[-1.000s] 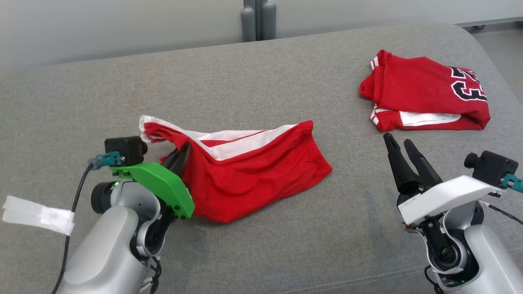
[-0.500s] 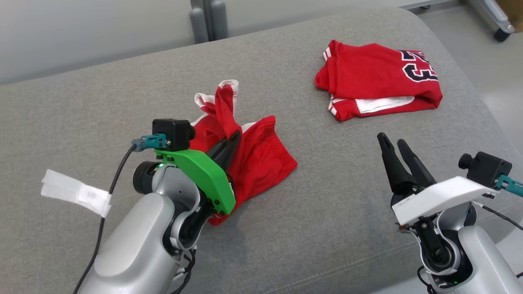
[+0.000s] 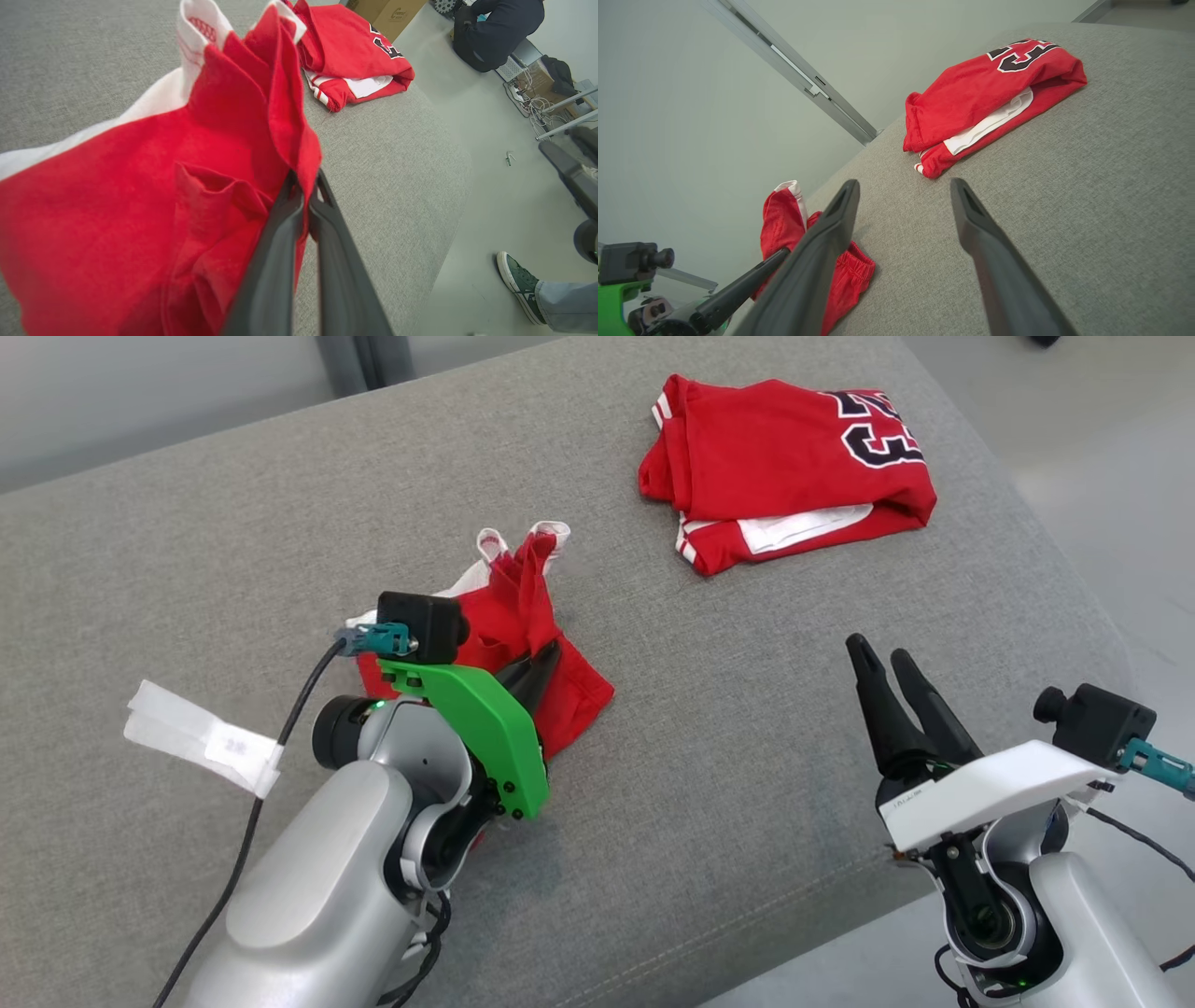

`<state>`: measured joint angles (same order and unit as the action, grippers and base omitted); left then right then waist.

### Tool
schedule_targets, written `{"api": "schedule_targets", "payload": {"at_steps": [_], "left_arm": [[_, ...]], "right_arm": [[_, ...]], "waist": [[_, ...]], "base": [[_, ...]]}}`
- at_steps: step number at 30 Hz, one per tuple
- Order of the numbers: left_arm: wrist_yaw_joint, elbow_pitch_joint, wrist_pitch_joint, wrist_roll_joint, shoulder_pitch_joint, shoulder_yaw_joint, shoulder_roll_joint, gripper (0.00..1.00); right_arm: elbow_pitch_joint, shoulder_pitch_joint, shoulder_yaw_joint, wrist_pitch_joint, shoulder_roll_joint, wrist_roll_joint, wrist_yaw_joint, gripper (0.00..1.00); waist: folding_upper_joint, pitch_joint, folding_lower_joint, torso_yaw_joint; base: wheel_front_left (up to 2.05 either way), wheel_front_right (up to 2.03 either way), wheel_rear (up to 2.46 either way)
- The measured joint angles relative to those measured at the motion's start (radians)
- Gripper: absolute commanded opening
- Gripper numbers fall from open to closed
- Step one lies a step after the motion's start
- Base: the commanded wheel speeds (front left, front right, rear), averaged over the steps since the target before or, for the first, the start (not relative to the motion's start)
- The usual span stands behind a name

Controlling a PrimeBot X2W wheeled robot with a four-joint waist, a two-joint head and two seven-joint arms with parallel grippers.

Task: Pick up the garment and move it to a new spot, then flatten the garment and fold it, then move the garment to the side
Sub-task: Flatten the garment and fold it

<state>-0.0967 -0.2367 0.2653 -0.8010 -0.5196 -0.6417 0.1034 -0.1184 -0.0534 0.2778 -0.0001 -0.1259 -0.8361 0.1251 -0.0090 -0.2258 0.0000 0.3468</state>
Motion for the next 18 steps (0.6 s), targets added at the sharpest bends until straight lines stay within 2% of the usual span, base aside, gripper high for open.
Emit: {"api": "schedule_targets", "payload": {"at_steps": [3, 4, 5, 6, 7, 8, 15, 18], "left_arm": [[0.0, -0.017, 0.008, 0.007, -0.001, -0.008, 0.0, 0.0], [0.0, -0.02, 0.008, 0.007, -0.001, -0.01, 0.0, 0.14], [0.0, -0.02, 0.008, 0.007, -0.001, -0.01, 0.0, 0.4], [0.0, -0.024, 0.008, 0.007, -0.002, -0.01, 0.0, 0.4], [0.0, -0.026, 0.008, 0.007, -0.003, -0.01, 0.0, 0.78], [0.0, -0.029, 0.008, 0.007, -0.004, -0.01, -0.001, 1.0], [0.001, -0.037, 0.014, 0.004, -0.016, -0.016, -0.018, 1.0], [0.015, -0.023, 0.005, 0.003, -0.02, -0.019, -0.023, 1.0]], "right_arm": [[0.001, 0.0, -0.001, -0.01, 0.002, 0.0, 0.0, 1.0], [0.002, 0.0, -0.004, -0.014, 0.002, 0.0, 0.0, 1.0], [0.002, 0.0, -0.004, -0.014, 0.002, 0.0, 0.0, 1.0], [0.002, 0.0, -0.006, -0.017, 0.002, 0.0, 0.0, 1.0], [0.003, 0.0, -0.007, -0.018, 0.002, 0.0, 0.0, 1.0], [0.005, 0.0, -0.008, -0.019, 0.002, 0.0, 0.0, 1.0], [0.014, 0.0, -0.021, -0.03, 0.0, 0.003, 0.0, 1.0], [0.019, 0.0, -0.032, -0.035, -0.006, 0.007, 0.0, 1.0]], "waist": [[0.0, -0.016, 0.0, 0.017], [0.0, -0.02, 0.0, 0.021], [0.0, -0.02, 0.0, 0.021], [0.0, -0.024, 0.0, 0.024], [0.0, -0.027, 0.0, 0.027], [0.0, -0.03, 0.0, 0.028], [0.0, -0.025, 0.0, 0.005], [0.0, -0.018, 0.0, -0.012]], "base": [[0.0, 0.0, 0.0], [0.0, 0.0, 0.0], [0.0, 0.0, 0.0], [0.0, 0.0, 0.0], [0.0, 0.0, 0.0], [0.0, 0.0, 0.0], [0.0, 0.0, 0.0], [0.0, 0.0, 0.0]]}}
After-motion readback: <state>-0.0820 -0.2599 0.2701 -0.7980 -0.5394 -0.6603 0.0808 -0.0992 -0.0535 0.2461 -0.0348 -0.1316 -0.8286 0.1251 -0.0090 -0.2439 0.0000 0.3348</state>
